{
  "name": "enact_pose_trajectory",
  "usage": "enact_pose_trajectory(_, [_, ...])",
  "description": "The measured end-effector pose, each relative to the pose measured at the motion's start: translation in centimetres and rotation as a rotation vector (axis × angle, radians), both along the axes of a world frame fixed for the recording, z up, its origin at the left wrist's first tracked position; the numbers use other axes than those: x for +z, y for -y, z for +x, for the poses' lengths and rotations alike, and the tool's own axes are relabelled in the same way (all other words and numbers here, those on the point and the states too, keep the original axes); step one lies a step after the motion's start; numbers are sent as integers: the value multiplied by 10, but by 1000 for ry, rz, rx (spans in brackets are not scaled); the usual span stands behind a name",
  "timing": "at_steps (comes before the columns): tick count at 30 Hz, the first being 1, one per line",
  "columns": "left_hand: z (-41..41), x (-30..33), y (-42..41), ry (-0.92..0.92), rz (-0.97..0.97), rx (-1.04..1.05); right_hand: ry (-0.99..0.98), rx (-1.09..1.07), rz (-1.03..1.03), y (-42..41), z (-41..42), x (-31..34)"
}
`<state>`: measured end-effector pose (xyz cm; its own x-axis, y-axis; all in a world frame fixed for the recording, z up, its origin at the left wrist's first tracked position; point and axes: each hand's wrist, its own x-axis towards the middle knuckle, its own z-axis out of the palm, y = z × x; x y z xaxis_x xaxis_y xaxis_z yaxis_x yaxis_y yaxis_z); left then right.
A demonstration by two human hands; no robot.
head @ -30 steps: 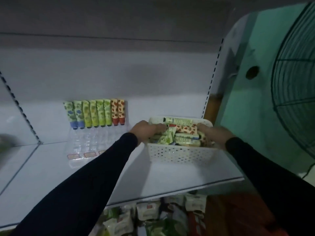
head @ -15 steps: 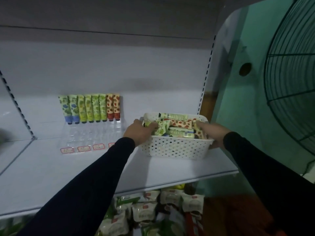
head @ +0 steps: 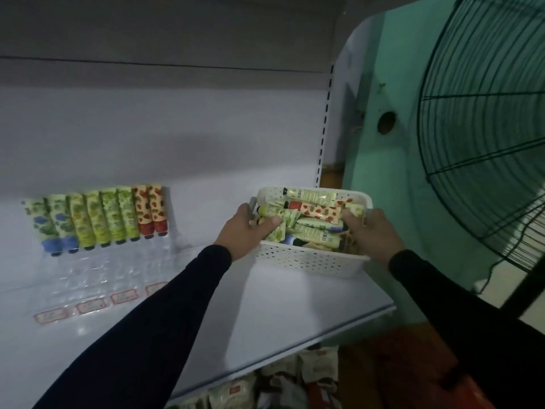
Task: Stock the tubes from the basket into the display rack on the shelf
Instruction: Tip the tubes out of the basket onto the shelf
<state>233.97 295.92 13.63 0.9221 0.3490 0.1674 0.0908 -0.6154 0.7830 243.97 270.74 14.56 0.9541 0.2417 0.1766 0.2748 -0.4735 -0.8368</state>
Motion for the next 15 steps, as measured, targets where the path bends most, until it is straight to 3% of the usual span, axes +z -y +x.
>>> enact_pose_trajectory(9, [30, 9, 6, -71, -20, -135, 156, -179, 88, 11, -31, -12])
enact_pose_trajectory(15, [28, 19, 17, -125, 31, -112, 194, -274, 129, 3, -54, -15])
